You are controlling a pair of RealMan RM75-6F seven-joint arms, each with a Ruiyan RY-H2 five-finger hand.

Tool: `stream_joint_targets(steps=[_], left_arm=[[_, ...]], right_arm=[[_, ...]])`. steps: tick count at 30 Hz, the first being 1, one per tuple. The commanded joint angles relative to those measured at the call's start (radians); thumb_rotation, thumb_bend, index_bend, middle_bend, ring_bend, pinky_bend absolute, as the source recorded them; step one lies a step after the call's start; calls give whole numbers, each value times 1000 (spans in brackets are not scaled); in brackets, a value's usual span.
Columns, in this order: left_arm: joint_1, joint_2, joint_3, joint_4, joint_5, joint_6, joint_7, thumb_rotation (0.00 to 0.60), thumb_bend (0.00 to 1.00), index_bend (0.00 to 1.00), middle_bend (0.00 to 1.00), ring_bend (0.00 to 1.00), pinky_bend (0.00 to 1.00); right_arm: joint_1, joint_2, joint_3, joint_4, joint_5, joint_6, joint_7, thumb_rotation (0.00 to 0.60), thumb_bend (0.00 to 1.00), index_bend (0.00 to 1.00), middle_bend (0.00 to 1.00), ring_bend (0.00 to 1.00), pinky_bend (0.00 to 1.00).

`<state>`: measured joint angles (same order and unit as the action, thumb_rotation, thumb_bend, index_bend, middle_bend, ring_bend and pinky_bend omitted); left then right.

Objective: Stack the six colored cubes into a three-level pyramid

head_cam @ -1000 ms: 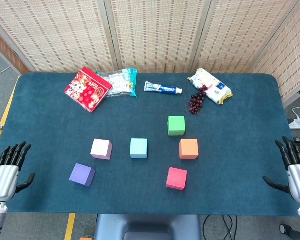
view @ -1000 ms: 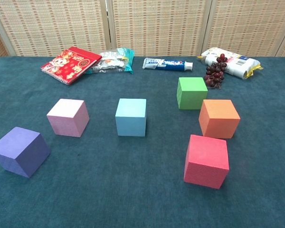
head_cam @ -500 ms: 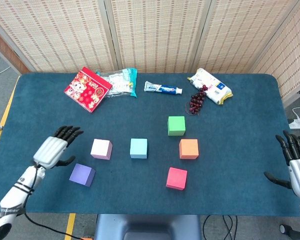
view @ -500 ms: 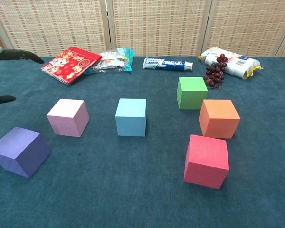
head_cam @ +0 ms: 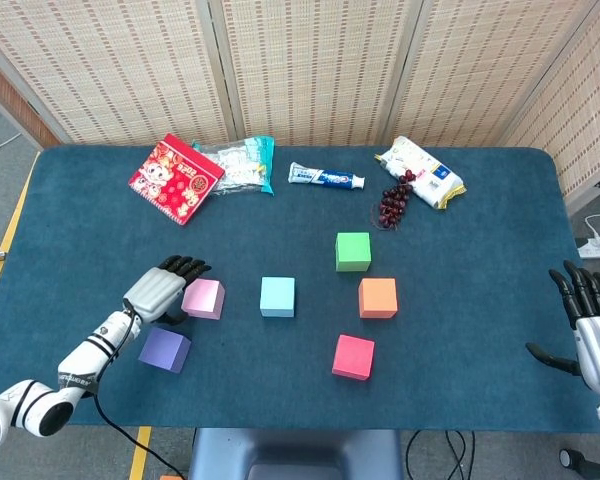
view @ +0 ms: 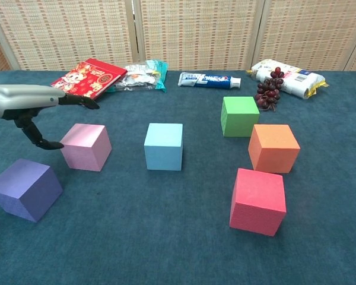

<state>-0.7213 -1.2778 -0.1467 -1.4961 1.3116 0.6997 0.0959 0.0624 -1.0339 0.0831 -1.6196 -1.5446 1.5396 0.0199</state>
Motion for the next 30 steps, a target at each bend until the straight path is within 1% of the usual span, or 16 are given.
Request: stream_joint_targets(steps=[1, 4, 9, 14, 16, 19, 23, 30], left_arm=[[-17, -33, 14, 28, -27, -17, 24, 600, 324, 81, 62, 23, 86], [-21, -69, 16, 56, -50, -4, 36, 600, 325, 115, 101, 59, 95], [-33, -114, 12, 91, -76, 11, 38, 600, 327, 194, 203, 143, 138], [-34, -139, 0, 103, -92, 52, 47, 600, 327, 325, 392, 293, 205], [-38, -144, -7, 93, -106, 59, 50, 600, 325, 353, 433, 328, 225], [-46, -156, -17, 75, -128, 71, 64, 600, 327, 372, 452, 348, 247], [-67, -175, -29, 49, -173, 69, 103, 600, 328, 373, 449, 349, 250], [-123, -217, -41, 28, -283, 67, 217, 600, 327, 367, 439, 349, 251]], right_arm=[[-1, -2, 0, 5, 3, 0, 5, 600, 87, 0, 0, 0, 14], [-2, -3, -2, 8, 9, -5, 8, 600, 87, 0, 0, 0, 14], [-3, -6, -4, 12, 7, -2, 13, 600, 87, 0, 0, 0, 14], [-9, -5, -5, 15, 9, 4, 18, 600, 86, 0, 0, 0, 12], [-10, -4, -5, 16, 10, 7, 20, 600, 86, 0, 0, 0, 10], [-11, -3, -7, 17, 8, 6, 23, 600, 87, 0, 0, 0, 9], [-12, -2, -8, 20, 11, 4, 27, 600, 87, 0, 0, 0, 9], [-19, 1, -9, 32, 21, 5, 44, 600, 87, 0, 0, 0, 9]])
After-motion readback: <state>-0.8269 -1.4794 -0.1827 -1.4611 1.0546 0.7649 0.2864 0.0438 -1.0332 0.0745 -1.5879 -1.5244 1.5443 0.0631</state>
